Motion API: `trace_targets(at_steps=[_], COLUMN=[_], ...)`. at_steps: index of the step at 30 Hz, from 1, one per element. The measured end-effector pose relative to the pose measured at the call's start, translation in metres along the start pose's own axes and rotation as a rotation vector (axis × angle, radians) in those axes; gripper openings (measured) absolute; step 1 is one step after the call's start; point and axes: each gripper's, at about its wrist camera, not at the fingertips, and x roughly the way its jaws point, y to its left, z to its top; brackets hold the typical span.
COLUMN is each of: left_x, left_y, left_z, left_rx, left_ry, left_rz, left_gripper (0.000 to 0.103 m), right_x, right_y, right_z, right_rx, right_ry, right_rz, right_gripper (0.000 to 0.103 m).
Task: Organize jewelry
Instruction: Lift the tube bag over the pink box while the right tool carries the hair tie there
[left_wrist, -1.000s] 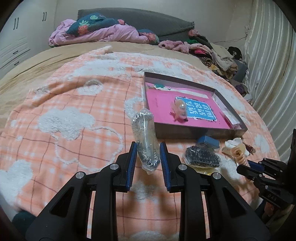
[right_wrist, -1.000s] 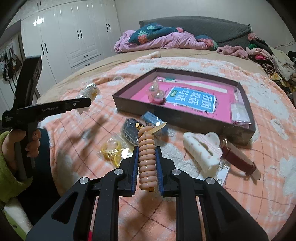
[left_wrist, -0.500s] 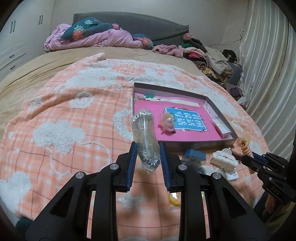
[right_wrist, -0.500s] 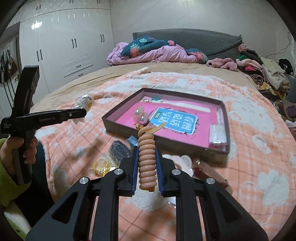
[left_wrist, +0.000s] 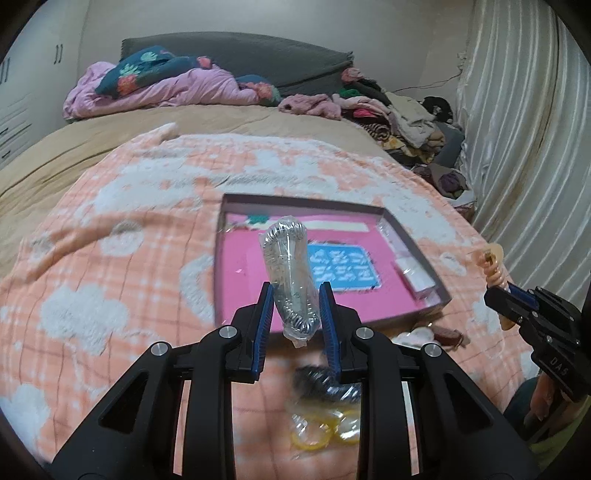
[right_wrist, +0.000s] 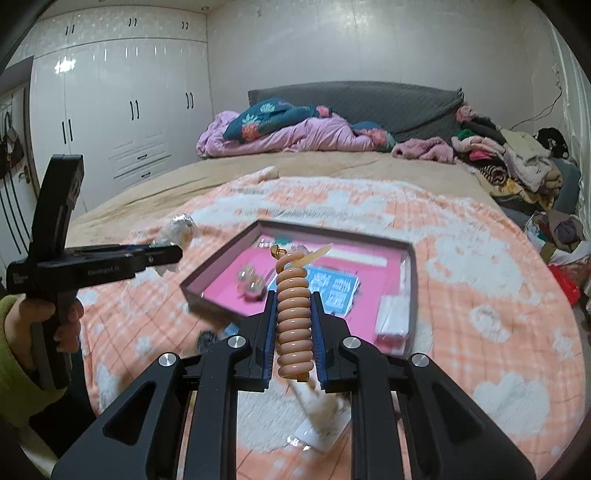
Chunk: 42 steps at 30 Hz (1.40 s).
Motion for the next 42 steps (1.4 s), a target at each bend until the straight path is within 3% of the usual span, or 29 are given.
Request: trace_targets(at_steps=[11, 15, 27, 33, 42], left_x=[0.02, 0.03, 0.059, 0.072, 0.109], left_y=[-0.018, -0.016, -0.035, -0.043, -0.055], left_z=[0.027, 0.03, 0.044, 0.039, 0.015], left_rx=[0.043, -0.006, -0.014, 0.02, 0.088], left_ry=[-0.018, -0.009, 0.002, 0.019, 0.128], left_rz=[-0.041, -0.102, -0.145, -0.162, -0.177], left_gripper=[0.018, 0.018, 0.018, 0.018, 0.018], right_x=[0.003, 0.008, 0.029, 0.047, 0.083], right_y=[-0.015, -0.018, -0.042, -0.053, -0.075], right_z=[0.028, 0.038, 0.075, 0.065, 0.035], right_rx=[0.001, 0.009, 0.059, 0.06, 0.101], right_ry=[-0.042, -0.05, -0.072, -0.045, 0.053], right_rz=[-0.043, -0.066, -0.072, -0.091, -0.107], right_gripper=[0.017, 0.017, 0.017, 0.017, 0.017])
